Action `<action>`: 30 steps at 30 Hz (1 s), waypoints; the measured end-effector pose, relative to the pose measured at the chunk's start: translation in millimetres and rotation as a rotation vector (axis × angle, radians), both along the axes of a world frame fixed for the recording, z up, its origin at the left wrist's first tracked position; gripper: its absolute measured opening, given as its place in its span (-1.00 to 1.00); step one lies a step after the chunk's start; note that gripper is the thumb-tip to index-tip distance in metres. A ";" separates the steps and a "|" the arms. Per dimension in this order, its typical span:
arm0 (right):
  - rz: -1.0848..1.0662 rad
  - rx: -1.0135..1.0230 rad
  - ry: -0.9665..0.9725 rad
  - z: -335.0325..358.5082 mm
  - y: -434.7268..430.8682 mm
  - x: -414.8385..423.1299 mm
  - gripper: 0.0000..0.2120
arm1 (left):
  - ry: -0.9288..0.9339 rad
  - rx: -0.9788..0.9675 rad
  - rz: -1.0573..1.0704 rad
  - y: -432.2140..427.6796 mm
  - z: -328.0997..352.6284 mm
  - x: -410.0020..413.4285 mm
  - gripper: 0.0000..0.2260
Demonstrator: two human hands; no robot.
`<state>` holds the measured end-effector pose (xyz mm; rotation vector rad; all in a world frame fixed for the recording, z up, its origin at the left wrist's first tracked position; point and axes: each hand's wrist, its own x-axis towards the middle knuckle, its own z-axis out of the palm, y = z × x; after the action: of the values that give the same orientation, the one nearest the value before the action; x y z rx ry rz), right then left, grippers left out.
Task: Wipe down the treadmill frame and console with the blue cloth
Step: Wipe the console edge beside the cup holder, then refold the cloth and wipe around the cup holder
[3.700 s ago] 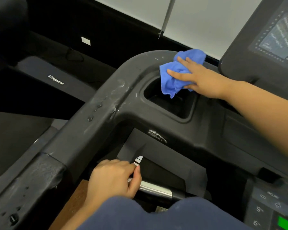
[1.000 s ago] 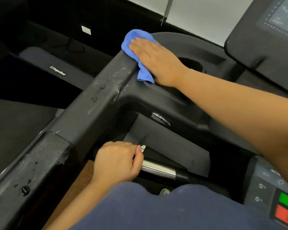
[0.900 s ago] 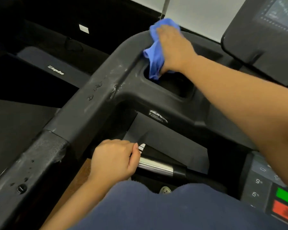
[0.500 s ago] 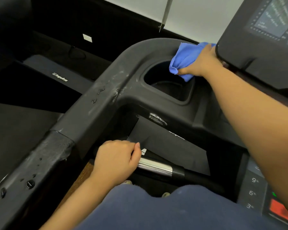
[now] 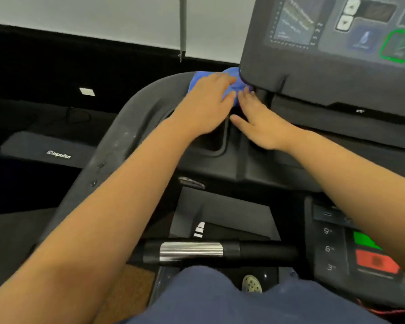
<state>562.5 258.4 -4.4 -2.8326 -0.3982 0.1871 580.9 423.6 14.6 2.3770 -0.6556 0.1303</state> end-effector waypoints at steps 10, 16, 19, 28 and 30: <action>0.051 0.006 0.208 4.2 -30.3 -85.4 -0.30 | 0.010 0.407 -0.438 -9.9 -6.3 101.6 -0.46; 0.048 0.027 0.227 -0.1 -30.3 -82.3 -0.30 | -0.130 0.602 -0.528 -7.6 -18.5 98.2 -0.14; 0.045 0.037 0.241 1.1 -30.1 -82.2 -0.30 | -0.115 0.652 -0.554 -4.0 -20.2 108.0 -0.05; 0.035 0.055 0.236 0.3 -30.7 -81.9 -0.29 | -0.110 0.556 -0.499 21.2 -29.7 96.2 -0.29; 0.039 0.056 0.232 0.4 -30.9 -81.8 -0.29 | -0.112 0.491 -0.465 24.6 -22.0 87.8 -0.45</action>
<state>480.7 227.5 -4.0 -2.7084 -0.4009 0.4989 668.8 448.2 -7.3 2.6040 -1.4077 -0.1145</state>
